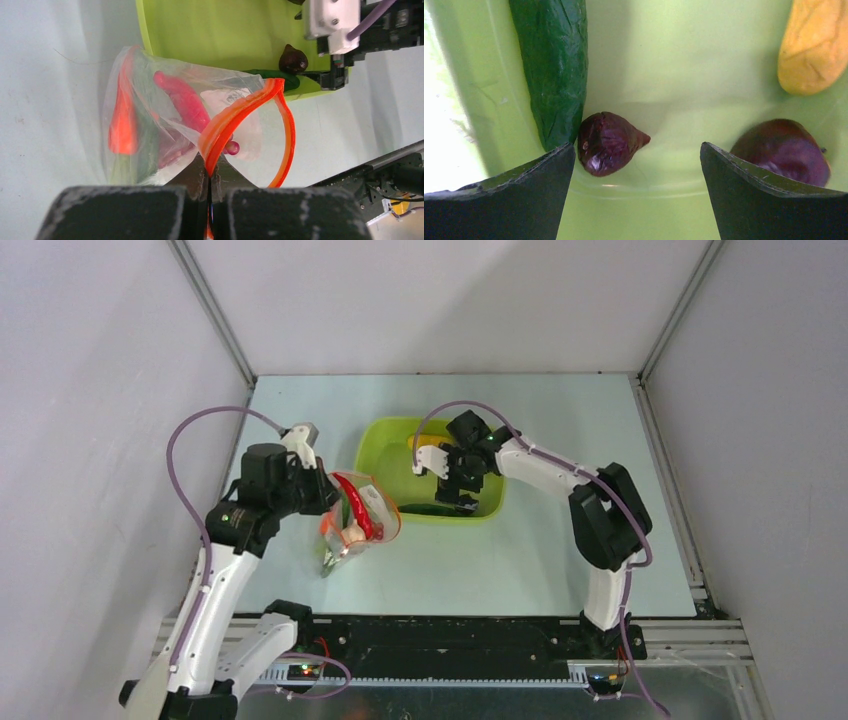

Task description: Place the food in the zip-top bag and seal the zipper

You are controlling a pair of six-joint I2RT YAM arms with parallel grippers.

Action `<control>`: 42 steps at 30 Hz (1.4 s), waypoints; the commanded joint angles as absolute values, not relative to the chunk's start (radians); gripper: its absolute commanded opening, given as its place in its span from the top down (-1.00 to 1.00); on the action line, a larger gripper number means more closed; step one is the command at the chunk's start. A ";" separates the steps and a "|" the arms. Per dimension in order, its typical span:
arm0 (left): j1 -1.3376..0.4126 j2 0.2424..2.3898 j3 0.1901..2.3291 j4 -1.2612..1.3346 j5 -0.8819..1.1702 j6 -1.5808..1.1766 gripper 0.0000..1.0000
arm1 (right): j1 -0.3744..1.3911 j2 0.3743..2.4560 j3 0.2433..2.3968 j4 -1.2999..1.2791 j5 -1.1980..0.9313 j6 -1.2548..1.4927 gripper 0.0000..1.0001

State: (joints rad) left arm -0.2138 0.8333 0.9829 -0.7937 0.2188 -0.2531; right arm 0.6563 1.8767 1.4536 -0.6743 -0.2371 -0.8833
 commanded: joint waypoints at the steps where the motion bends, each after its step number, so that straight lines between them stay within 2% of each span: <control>1: -0.216 0.854 1.047 -0.764 0.243 -0.226 1.00 | 0.647 1.951 1.505 -0.650 -0.254 -0.980 -0.99; 8: -0.216 0.877 1.078 -0.803 0.220 -0.183 1.00 | 0.653 2.041 1.560 -0.669 -0.277 -1.009 -0.98; 26: -0.216 0.931 1.088 -0.792 0.202 -0.182 1.00 | 0.594 2.104 1.586 -0.528 -0.221 -0.795 -0.61; 42: -0.216 0.951 1.099 -0.804 0.199 -0.181 1.00 | 0.578 2.048 1.573 -0.688 -0.169 -0.757 -0.72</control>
State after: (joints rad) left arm -0.2138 0.9493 1.0420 -0.8249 0.2085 -0.2005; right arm 0.5781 2.0830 1.5490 -0.6086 -0.2066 -0.7780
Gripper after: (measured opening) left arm 0.005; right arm 0.848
